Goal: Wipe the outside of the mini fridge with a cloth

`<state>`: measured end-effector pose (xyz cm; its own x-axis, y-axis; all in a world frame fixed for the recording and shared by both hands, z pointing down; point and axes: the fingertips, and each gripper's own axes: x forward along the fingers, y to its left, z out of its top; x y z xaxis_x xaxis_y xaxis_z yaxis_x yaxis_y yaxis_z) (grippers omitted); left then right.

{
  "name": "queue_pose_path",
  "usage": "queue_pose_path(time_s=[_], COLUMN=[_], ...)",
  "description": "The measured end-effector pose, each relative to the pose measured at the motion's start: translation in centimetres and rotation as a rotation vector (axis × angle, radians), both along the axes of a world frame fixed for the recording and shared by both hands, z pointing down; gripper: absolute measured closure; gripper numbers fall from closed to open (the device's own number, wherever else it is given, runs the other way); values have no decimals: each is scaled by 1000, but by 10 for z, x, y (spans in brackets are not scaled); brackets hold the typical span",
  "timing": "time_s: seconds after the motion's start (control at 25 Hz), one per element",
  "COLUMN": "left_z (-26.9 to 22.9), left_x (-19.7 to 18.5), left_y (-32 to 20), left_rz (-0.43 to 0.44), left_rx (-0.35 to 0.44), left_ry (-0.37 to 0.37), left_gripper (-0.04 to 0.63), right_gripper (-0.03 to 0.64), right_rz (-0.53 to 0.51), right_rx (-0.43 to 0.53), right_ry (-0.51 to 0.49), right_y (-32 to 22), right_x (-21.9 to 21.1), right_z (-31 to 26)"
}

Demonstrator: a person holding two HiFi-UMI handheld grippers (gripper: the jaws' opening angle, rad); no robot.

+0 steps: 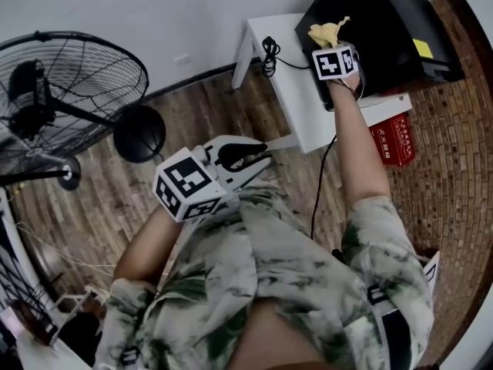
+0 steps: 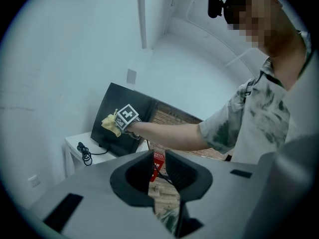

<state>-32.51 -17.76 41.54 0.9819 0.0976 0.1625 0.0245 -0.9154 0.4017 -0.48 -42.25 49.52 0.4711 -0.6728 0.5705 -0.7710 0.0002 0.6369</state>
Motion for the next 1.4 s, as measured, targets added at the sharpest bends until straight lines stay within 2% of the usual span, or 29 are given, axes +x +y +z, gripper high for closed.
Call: queue_pose_path(time_s=[0.28, 0.44, 0.56, 0.76, 1.08, 1.24, 1.4], left_z=[6, 6, 3, -1, -9, -8, -6], left_x=[-2, -3, -1, 4, 9, 4, 0], left_y=[-7, -11, -12, -10, -3, -2, -5], left_rz=[-21, -29, -29, -15, -12, -24, -43], left_rx=[-14, -12, -7, -3, 15, 16, 10], left_ry=[-13, -14, -2, 17, 32, 30, 29], left_gripper=[515, 515, 515, 515, 515, 515, 515], right_gripper=[527, 528, 528, 528, 528, 528, 528], right_rz=[-7, -36, -62, -126, -154, -121, -86], right_rx=[-61, -59, -9, 120, 303, 338, 299], right_ry=[-21, -22, -11, 24, 91, 116, 115], right_y=[-4, -5, -10, -23, -49, -60, -68], right_x=[1, -5, -12, -32, -36, -25, -16], right_z=[43, 45, 18, -58, -168, -196, -185])
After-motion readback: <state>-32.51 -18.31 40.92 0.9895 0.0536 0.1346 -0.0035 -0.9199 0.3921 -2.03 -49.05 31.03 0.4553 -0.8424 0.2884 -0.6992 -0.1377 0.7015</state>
